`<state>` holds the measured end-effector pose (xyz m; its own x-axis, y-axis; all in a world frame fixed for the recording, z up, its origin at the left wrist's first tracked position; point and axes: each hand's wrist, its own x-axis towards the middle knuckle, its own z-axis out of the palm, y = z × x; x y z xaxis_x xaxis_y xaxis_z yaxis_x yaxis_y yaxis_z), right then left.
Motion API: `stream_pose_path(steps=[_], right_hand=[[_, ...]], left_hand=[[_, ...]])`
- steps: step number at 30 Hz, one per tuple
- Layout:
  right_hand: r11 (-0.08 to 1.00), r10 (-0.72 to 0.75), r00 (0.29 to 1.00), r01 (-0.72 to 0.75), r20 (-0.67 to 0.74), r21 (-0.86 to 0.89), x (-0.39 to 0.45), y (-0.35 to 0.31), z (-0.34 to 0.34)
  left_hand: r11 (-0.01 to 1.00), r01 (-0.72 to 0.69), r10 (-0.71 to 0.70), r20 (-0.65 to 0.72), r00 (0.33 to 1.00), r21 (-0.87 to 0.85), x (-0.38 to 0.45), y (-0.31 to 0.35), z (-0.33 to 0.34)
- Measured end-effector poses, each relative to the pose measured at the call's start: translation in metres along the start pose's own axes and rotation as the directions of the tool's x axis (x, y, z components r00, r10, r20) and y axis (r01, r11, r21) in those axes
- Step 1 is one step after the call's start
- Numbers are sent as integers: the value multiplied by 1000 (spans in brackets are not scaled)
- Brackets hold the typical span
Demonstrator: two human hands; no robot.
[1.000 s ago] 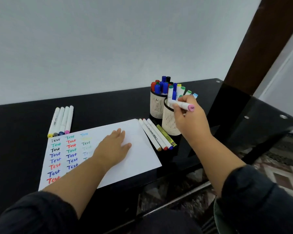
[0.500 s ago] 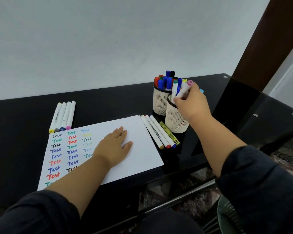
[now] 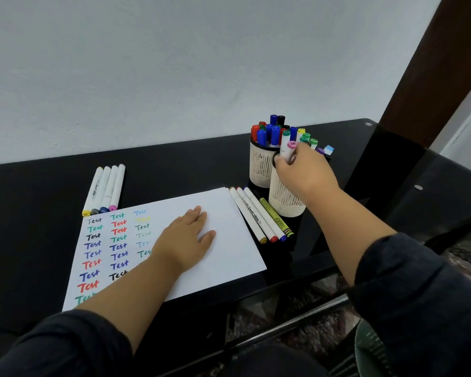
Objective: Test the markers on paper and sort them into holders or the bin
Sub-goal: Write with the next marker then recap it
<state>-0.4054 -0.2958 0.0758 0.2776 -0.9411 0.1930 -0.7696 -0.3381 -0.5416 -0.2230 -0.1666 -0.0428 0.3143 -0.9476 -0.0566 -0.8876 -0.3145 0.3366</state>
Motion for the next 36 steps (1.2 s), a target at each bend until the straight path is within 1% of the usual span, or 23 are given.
stream_pose_path(steps=[2, 4, 6, 8, 11, 14, 17, 21, 24, 26, 30, 36], right_hand=[[995, -32, 996, 40, -86, 96, -5, 0, -1], [992, -71, 989, 83, -126, 95, -8, 1, -1], [996, -85, 993, 87, -87, 16, -8, 3, -1], [995, -80, 997, 79, -7, -66, -5, 3, -2], [989, -71, 995, 80, 73, -126, -1, 3, -3], [982, -108, 991, 118, 75, -147, 0, 1, -6], [954, -198, 979, 203, 42, -222, -3, 0, -12], [857, -340, 940, 327, 41, -398, -8, -4, -22], [731, -445, 892, 410, 74, -545, -12, -11, -28], [659, -491, 864, 450, 108, -602, -16, -19, -30], [543, -537, 812, 539, 227, -644, -22, -38, -25], [385, -636, 684, 682, 356, -621, -29, -65, 8]], left_hand=[[1000, -2, 2, -2, 1000, 2, 0, 0, 0], [1000, -2, 2, 3, 1000, 11, -1, 1, -1], [1000, -2, 2, 6, 1000, 15, -1, 1, -2], [1000, 0, -1, 9, 1000, 14, -2, 2, -3], [1000, 1, -1, 25, 1000, 29, -2, 3, -3], [998, -6, 3, 42, 999, 65, -3, 5, -5], [992, -18, 10, 65, 998, 123, -4, 7, -7], [984, -27, 5, 122, 993, 179, -2, 9, -12], [985, -1, -26, 156, 987, 171, 0, 9, -20], [984, 12, -40, 157, 987, 176, -1, 4, -24], [980, 32, -63, 150, 987, 196, -10, -12, -33], [964, 123, -164, 168, 972, 234, -33, -46, -47]])
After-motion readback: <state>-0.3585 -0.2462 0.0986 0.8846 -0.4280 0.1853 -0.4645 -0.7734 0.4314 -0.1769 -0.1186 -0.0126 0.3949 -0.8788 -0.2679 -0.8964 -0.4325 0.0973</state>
